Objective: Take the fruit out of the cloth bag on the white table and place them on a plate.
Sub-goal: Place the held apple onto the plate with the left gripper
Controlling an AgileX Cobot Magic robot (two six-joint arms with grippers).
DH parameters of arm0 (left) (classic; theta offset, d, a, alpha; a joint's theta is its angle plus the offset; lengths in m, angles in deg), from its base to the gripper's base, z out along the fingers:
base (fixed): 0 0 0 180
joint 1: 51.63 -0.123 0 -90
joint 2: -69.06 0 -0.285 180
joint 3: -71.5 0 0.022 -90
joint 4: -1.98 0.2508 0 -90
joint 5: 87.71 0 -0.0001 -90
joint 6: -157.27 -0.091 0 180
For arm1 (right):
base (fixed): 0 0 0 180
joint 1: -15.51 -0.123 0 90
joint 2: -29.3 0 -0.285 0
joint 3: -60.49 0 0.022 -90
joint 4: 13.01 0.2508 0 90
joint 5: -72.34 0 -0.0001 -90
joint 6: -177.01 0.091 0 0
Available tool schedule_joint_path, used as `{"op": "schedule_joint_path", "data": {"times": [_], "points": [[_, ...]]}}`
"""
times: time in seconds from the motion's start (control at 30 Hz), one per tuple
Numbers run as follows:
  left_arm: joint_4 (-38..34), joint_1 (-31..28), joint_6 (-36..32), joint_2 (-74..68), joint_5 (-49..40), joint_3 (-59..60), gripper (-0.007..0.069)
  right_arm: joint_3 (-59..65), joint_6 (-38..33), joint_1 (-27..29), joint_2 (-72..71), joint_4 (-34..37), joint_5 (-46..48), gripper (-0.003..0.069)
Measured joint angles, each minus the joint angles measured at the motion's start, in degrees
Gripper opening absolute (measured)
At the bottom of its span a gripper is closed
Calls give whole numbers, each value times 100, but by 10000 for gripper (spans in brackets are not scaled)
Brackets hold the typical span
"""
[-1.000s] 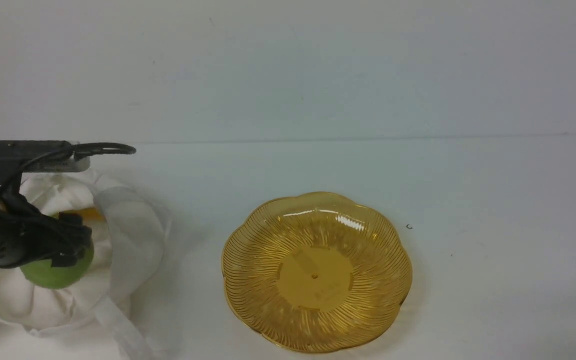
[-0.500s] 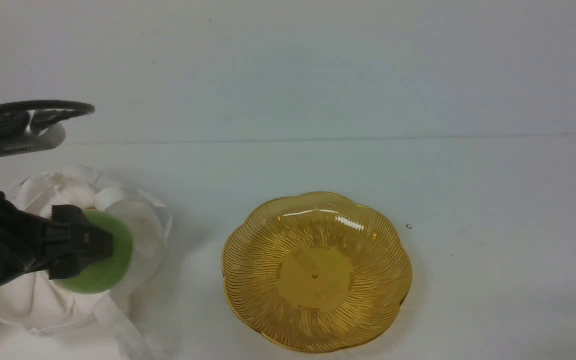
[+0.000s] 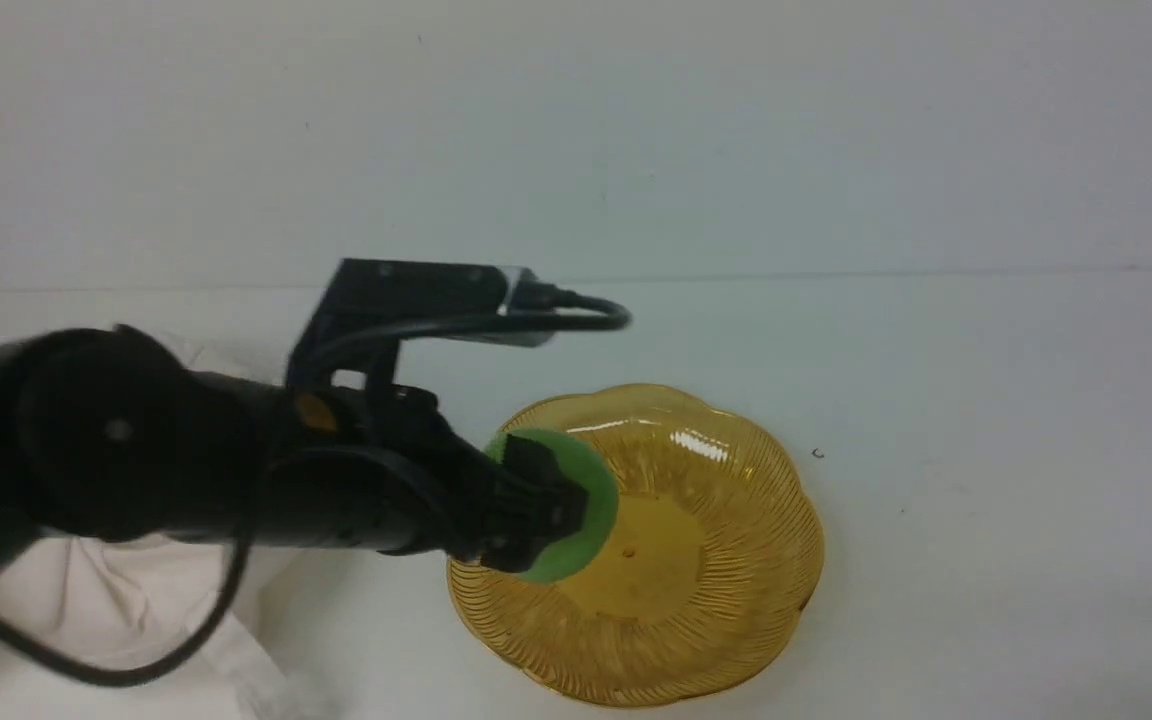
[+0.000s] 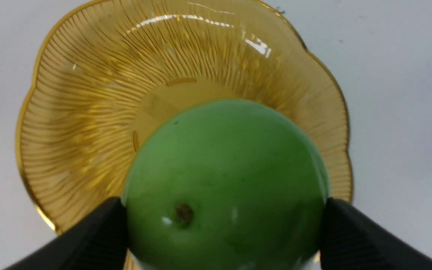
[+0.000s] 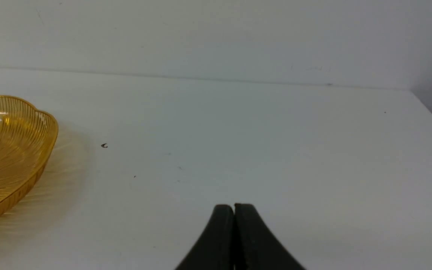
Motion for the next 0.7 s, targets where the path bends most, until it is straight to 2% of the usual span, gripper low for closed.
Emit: {"op": "schedule_joint_path", "data": {"times": [0.2,0.43,0.57,0.7], "points": [[0,19,-65,-944,544,-244,601,0,0,0,0,0,0,-14],[0,25,-287,-1443,728,-489,601,0,0,0,0,0,0,-14],[-5,25,-592,-1504,783,-558,666,0,0,0,0,0,0,-14],[-5,29,-747,-1492,725,-732,683,0,0,0,0,0,0,-14]]}}
